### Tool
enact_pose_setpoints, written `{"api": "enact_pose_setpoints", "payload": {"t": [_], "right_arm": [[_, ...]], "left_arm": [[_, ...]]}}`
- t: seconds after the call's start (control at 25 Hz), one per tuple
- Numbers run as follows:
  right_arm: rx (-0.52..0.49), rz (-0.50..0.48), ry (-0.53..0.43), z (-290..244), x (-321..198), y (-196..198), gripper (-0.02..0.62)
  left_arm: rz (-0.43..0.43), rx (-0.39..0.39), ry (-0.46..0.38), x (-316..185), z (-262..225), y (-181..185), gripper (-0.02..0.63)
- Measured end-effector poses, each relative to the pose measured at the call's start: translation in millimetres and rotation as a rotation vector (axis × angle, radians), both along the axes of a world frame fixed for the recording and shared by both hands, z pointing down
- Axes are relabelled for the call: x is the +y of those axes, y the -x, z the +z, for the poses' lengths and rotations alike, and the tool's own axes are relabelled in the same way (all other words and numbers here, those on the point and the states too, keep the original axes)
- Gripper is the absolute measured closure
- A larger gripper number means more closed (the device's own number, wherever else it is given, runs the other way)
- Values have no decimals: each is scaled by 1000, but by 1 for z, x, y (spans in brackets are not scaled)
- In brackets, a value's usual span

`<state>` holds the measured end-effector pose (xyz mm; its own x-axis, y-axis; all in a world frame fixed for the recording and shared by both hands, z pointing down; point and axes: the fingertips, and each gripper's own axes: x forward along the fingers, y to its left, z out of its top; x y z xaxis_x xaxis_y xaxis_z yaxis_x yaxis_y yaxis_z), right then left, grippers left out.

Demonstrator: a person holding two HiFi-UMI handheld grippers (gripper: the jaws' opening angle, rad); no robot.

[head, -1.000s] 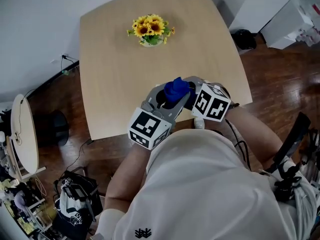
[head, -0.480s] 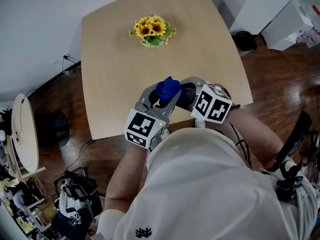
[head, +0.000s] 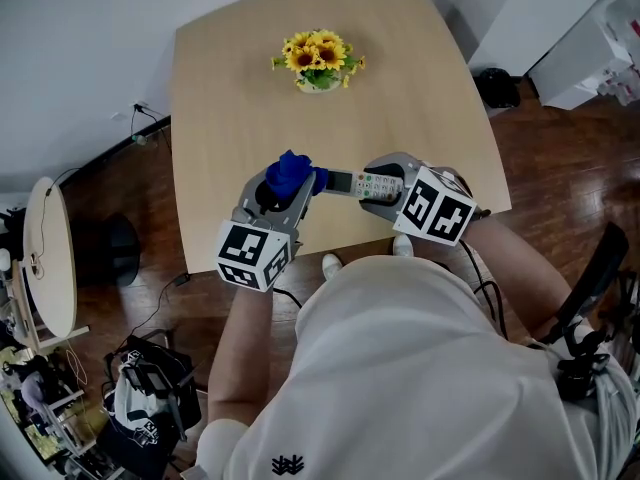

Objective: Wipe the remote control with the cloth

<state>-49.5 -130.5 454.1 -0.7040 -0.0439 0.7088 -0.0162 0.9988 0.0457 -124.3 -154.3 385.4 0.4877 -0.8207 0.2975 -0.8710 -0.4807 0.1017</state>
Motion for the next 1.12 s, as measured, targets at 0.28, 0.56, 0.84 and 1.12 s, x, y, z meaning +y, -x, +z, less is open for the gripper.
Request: {"api": "enact_pose_setpoints", "payload": {"t": [0.28, 0.56, 0.84, 1.12], "right_arm": [[2, -8, 3, -1, 1, 8, 377], [-15, -11, 0, -6, 8, 24, 377], [-22, -15, 11, -5, 9, 27, 377], [-13, 4, 9, -4, 12, 21, 377]], "left_arm": [[131, 100, -40, 7, -30, -57, 462], [279, 166, -18, 14, -27, -117, 462], [209, 95, 8, 9, -13, -84, 462], [116, 42, -2, 7, -8, -36, 462]]}}
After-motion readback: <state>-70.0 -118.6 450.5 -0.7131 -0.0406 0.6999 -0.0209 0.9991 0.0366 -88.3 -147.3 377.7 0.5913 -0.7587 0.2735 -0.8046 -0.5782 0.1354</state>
